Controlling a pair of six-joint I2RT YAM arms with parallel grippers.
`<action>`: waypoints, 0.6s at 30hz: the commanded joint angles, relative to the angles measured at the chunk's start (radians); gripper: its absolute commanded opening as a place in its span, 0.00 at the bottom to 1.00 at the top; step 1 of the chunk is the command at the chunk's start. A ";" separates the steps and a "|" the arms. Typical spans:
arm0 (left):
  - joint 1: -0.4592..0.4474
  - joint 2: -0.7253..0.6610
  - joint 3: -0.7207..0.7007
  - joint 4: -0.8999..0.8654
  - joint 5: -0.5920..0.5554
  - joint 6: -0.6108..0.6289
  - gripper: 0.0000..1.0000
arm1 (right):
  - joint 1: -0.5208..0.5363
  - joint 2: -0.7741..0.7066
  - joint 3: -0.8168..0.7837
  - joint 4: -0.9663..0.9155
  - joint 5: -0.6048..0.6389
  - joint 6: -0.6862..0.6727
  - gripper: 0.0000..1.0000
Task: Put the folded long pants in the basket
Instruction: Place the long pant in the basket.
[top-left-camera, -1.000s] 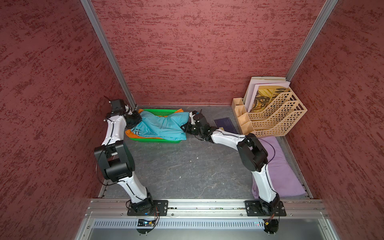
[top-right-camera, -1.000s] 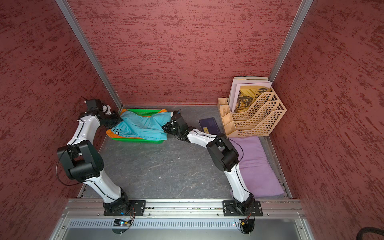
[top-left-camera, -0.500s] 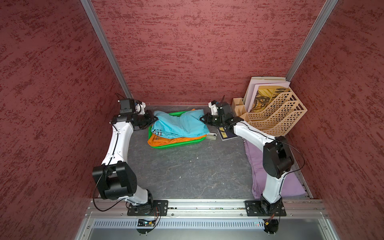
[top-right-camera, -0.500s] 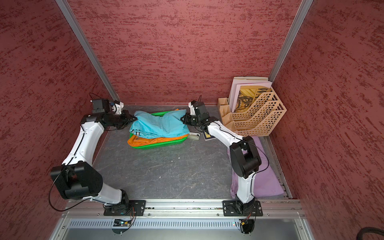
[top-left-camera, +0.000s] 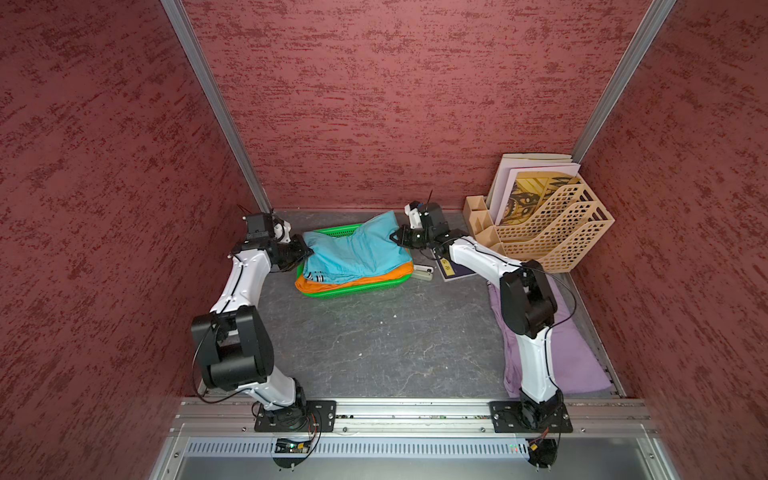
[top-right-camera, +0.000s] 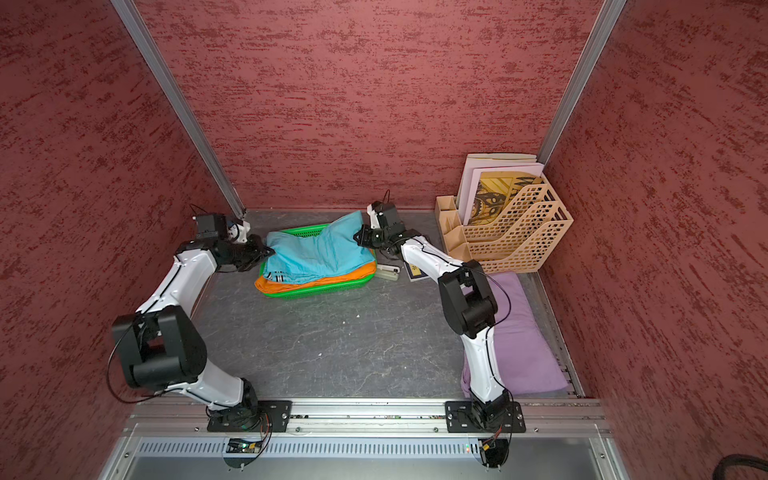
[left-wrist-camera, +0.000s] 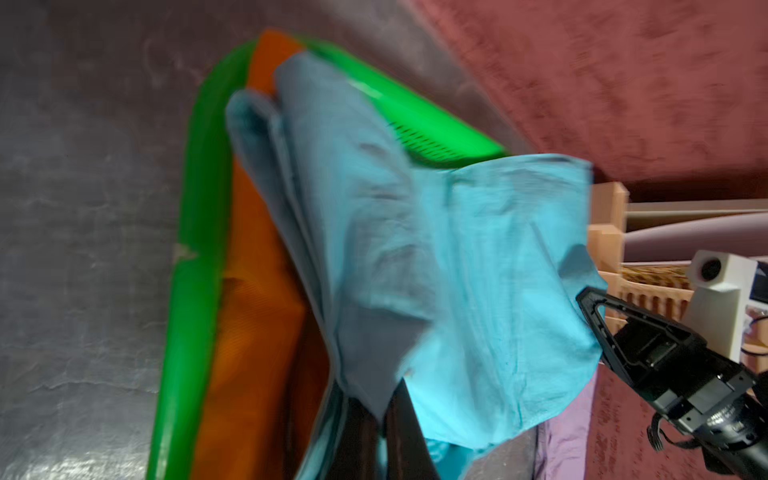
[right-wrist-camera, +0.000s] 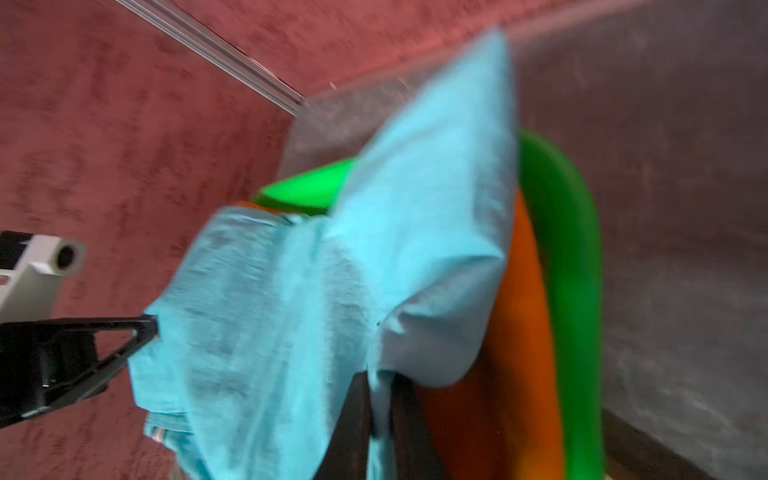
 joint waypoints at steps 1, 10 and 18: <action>0.000 0.020 0.016 -0.043 -0.088 0.019 0.00 | -0.005 -0.018 -0.041 0.024 0.004 0.009 0.00; 0.036 0.011 0.080 -0.151 -0.086 0.001 0.00 | -0.012 -0.099 -0.072 0.022 -0.012 0.037 0.00; 0.118 0.065 0.151 -0.220 0.054 -0.010 0.00 | -0.012 -0.199 -0.055 -0.052 -0.028 0.145 0.00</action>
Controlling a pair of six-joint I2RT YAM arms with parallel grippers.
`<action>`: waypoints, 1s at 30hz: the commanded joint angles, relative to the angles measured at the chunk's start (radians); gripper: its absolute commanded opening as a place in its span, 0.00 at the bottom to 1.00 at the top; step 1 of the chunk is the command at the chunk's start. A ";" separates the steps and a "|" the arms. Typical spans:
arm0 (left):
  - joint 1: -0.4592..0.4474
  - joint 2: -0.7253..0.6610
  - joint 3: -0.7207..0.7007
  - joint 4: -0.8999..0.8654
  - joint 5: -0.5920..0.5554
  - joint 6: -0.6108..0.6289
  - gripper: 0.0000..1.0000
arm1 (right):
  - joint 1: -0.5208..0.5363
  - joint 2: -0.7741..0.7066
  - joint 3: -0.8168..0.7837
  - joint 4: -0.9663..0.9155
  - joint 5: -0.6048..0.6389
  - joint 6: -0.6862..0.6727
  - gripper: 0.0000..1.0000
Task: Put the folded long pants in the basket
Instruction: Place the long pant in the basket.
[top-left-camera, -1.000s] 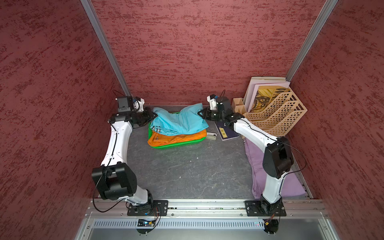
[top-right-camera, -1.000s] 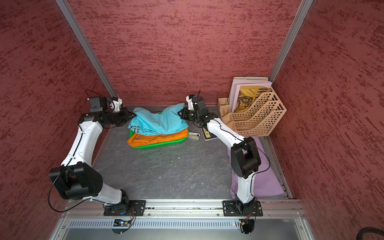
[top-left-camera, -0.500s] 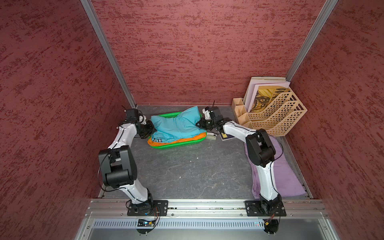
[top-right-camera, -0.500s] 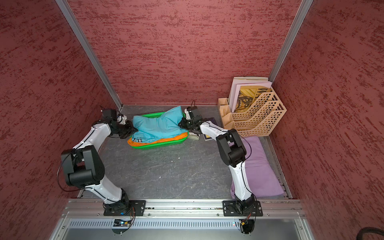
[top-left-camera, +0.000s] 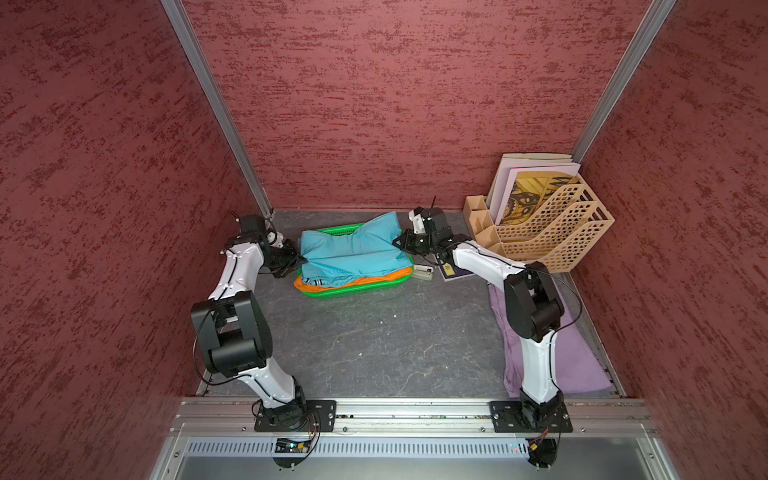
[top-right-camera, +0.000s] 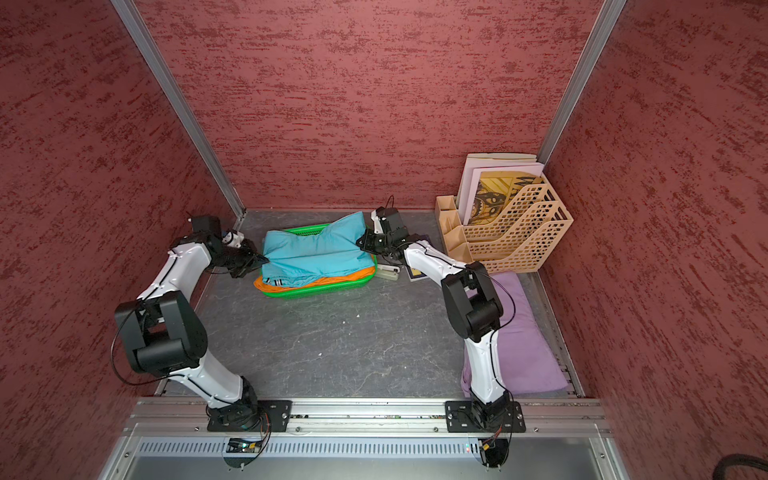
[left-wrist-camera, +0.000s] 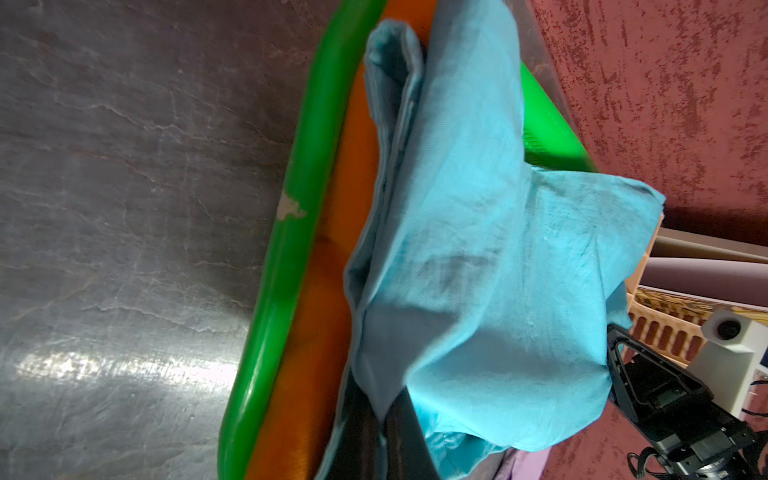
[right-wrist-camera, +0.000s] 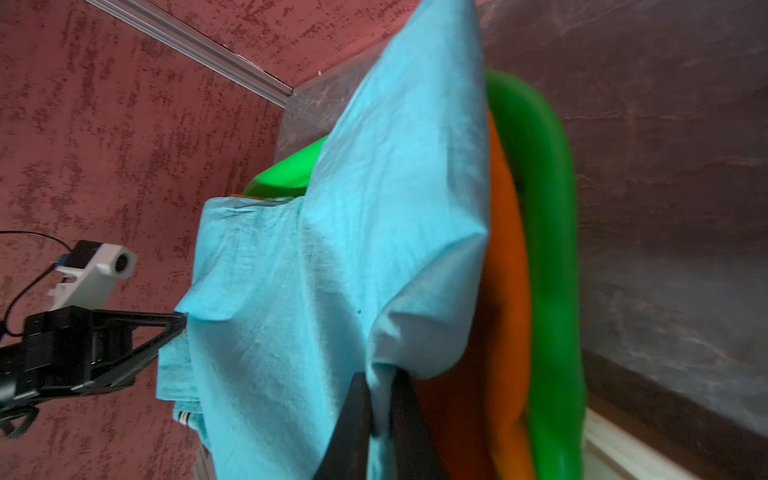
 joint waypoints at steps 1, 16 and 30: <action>0.038 0.027 0.050 -0.036 -0.006 0.011 0.00 | -0.010 -0.084 0.010 -0.067 -0.012 0.062 0.00; -0.004 0.037 0.048 -0.099 -0.064 0.053 0.08 | -0.037 0.036 0.011 -0.129 0.000 0.019 0.11; -0.001 0.013 0.282 -0.113 -0.069 0.055 0.54 | -0.092 0.143 0.329 -0.228 -0.020 -0.144 0.63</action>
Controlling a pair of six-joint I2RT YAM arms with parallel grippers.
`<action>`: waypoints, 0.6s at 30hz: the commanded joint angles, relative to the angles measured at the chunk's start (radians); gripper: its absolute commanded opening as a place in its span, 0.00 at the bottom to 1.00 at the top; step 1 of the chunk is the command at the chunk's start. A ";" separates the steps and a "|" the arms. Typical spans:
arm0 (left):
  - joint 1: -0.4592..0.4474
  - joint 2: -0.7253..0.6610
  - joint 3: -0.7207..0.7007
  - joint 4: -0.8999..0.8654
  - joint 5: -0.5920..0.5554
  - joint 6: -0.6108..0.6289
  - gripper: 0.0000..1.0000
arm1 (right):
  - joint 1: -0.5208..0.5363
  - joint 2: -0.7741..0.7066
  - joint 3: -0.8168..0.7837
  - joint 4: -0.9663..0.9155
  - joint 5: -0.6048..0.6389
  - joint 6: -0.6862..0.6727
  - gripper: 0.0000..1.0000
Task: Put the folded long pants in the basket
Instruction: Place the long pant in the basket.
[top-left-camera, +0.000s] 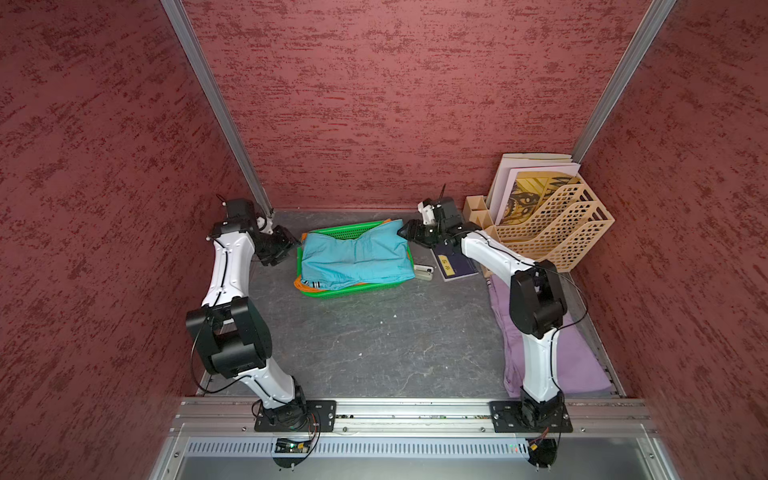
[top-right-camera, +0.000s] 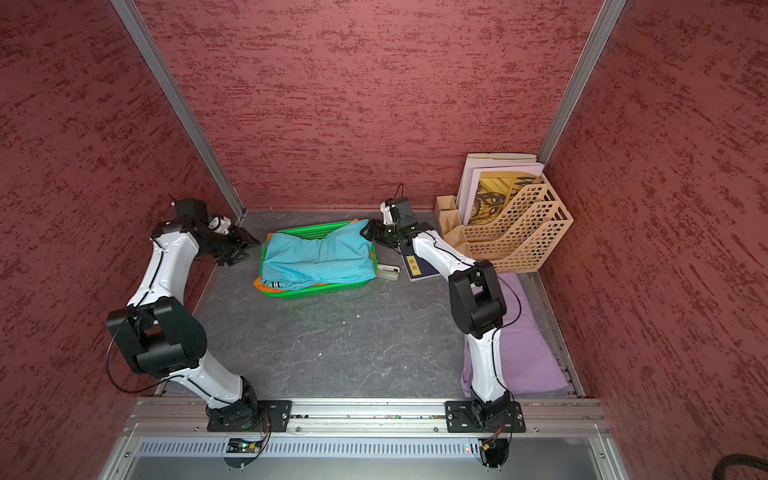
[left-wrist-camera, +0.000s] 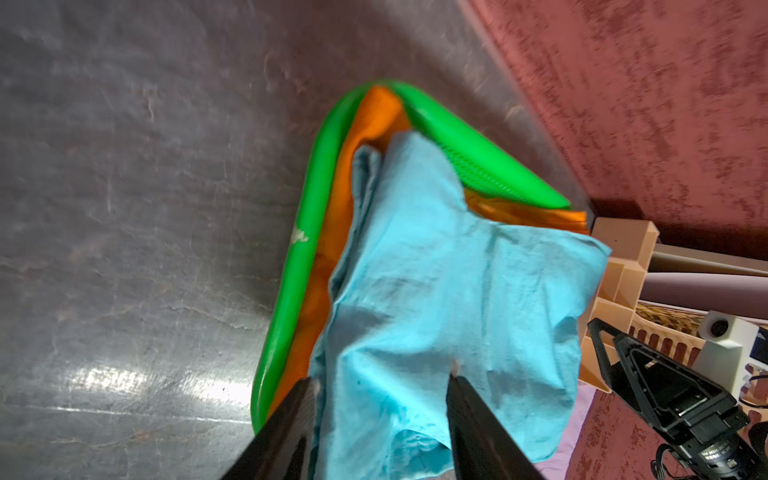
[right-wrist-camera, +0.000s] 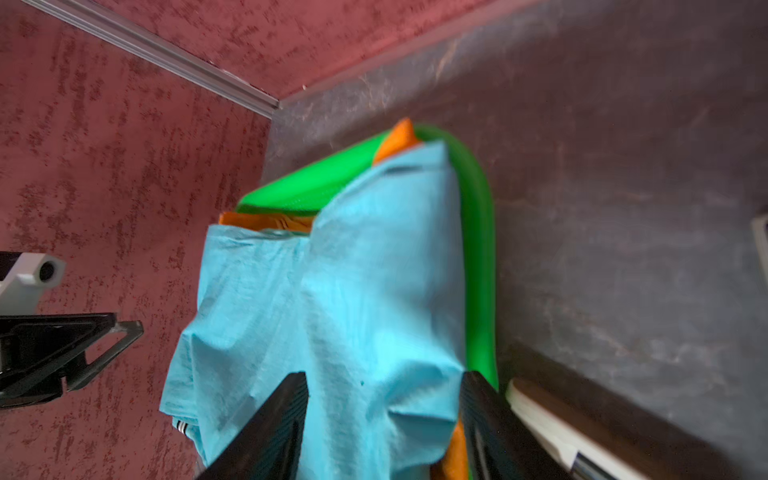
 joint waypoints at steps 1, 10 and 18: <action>0.000 0.049 0.069 0.016 0.026 0.015 0.53 | -0.009 0.098 0.161 -0.086 0.001 -0.053 0.63; -0.019 0.102 0.032 0.079 0.086 0.028 0.50 | -0.009 0.243 0.379 -0.185 0.016 -0.082 0.60; -0.035 0.102 -0.006 0.098 0.108 0.036 0.50 | -0.009 0.278 0.419 -0.212 0.051 -0.111 0.59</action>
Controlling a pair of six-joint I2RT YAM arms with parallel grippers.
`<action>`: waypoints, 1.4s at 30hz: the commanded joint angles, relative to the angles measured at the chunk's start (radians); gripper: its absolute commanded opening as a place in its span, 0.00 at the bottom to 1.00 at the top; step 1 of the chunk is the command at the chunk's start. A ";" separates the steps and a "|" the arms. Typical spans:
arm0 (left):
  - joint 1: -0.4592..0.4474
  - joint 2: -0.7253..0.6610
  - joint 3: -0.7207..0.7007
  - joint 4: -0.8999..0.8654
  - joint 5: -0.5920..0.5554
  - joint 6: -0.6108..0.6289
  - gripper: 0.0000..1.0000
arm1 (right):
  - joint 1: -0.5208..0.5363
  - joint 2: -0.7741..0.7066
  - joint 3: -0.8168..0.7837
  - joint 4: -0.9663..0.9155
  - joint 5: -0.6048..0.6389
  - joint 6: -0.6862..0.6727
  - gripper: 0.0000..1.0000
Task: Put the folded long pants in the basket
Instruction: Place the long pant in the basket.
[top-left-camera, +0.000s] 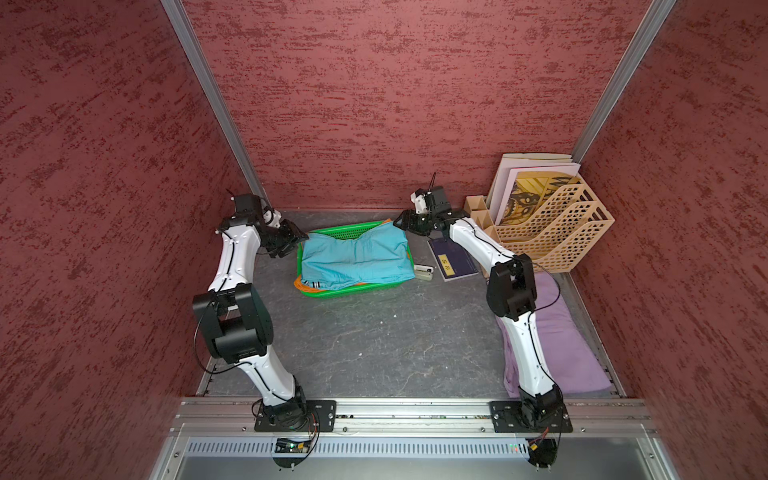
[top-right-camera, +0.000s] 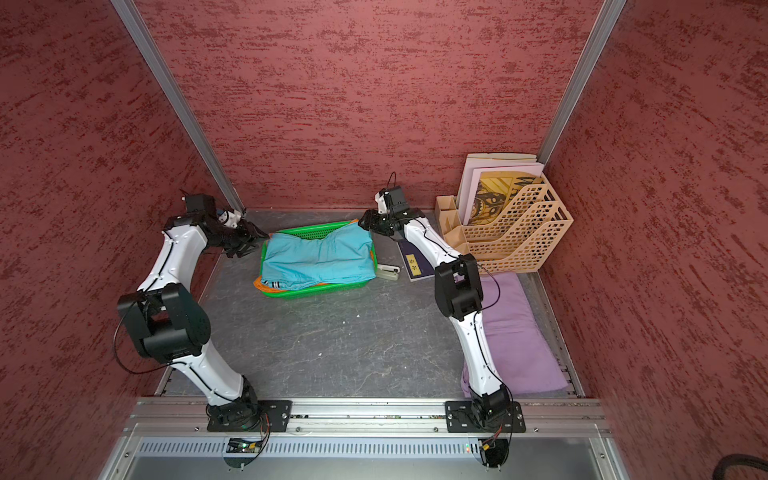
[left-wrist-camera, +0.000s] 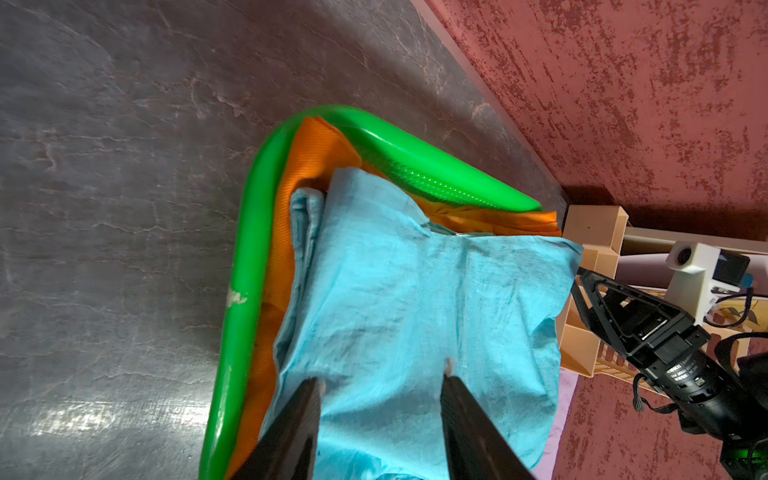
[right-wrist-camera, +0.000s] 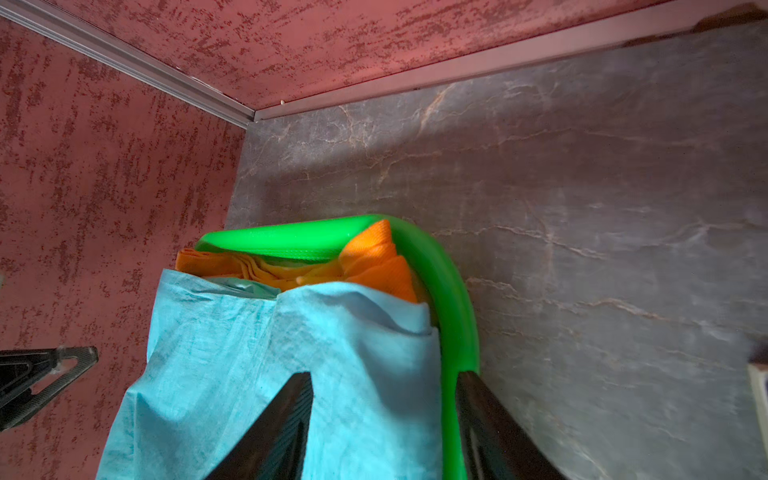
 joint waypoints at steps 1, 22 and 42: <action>0.001 -0.006 -0.023 0.043 0.043 0.007 0.50 | 0.002 0.015 0.029 -0.001 0.024 -0.022 0.59; -0.031 -0.067 -0.141 0.225 0.229 -0.087 0.35 | 0.002 0.025 0.047 0.266 -0.082 0.022 0.00; -0.124 0.187 -0.051 0.149 -0.047 -0.047 0.25 | -0.052 -0.081 -0.209 0.416 -0.007 0.088 0.34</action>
